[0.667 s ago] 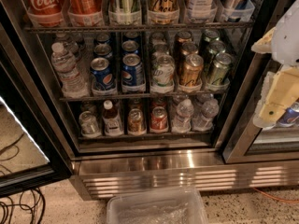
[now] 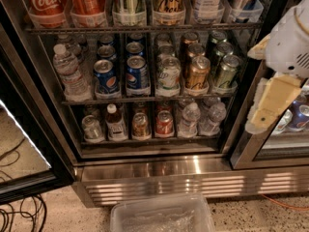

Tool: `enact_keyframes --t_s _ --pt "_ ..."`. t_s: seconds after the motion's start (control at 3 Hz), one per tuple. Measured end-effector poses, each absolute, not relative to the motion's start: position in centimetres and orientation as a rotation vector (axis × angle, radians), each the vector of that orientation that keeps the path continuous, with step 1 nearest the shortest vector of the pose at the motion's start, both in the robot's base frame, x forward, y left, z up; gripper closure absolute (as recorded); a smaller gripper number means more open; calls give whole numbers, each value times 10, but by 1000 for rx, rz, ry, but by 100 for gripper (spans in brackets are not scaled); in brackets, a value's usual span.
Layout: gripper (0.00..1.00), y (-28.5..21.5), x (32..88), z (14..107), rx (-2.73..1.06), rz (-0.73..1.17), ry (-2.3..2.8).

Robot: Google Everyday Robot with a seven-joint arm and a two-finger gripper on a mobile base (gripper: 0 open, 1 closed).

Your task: Pick orange can from bottom shelf of fridge

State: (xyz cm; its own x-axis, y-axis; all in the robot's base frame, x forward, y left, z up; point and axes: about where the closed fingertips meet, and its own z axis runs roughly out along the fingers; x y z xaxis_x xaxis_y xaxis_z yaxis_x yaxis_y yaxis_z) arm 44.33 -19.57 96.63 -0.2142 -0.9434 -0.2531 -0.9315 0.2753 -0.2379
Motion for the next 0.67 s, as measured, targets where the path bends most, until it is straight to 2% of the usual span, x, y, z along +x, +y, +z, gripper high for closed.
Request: enact_keyframes --t_s 0.33,0.67 --pt "0 -158 448 930 -1645 114 2164" --pt "0 -145 461 938 -1586 117 2109"
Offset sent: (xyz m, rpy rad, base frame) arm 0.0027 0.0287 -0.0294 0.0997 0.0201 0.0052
